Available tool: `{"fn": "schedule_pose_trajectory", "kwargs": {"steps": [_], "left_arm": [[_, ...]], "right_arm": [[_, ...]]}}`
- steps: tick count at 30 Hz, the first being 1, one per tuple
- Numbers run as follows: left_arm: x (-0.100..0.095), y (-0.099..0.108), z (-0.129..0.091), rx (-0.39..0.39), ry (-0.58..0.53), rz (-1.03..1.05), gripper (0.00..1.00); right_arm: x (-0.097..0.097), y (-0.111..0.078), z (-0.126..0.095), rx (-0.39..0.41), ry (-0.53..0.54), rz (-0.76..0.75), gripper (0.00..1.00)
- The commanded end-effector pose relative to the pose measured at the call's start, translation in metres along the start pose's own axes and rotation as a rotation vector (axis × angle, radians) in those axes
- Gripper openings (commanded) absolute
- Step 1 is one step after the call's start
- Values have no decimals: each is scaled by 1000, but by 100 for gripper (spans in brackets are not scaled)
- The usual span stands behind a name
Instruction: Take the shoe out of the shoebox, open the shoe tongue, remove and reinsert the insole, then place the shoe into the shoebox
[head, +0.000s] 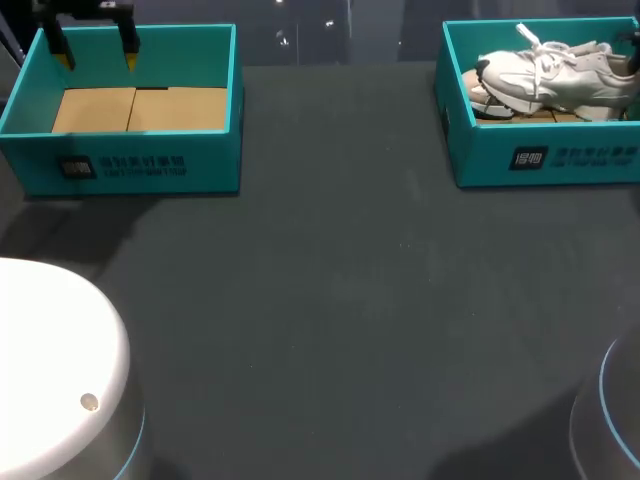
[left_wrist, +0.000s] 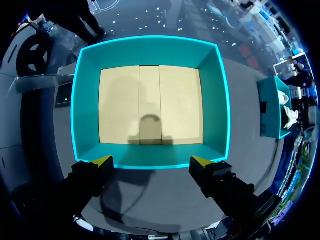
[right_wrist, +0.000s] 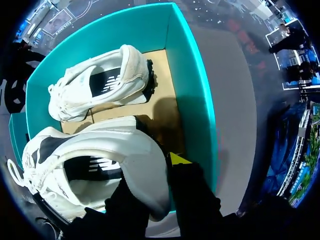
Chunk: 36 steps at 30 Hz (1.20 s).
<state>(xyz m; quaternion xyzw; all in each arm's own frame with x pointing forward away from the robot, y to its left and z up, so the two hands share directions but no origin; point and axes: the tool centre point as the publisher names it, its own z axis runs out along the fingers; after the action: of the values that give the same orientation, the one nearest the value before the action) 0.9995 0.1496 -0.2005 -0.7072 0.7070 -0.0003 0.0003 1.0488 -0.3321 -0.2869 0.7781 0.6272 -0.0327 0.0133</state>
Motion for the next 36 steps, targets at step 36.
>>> {"fn": "schedule_pose_trajectory", "kwargs": {"steps": [36], "left_arm": [[0,0,0,0,0,0,100]], "right_arm": [[66,-187,-128,-96,-174,148,0]]}}
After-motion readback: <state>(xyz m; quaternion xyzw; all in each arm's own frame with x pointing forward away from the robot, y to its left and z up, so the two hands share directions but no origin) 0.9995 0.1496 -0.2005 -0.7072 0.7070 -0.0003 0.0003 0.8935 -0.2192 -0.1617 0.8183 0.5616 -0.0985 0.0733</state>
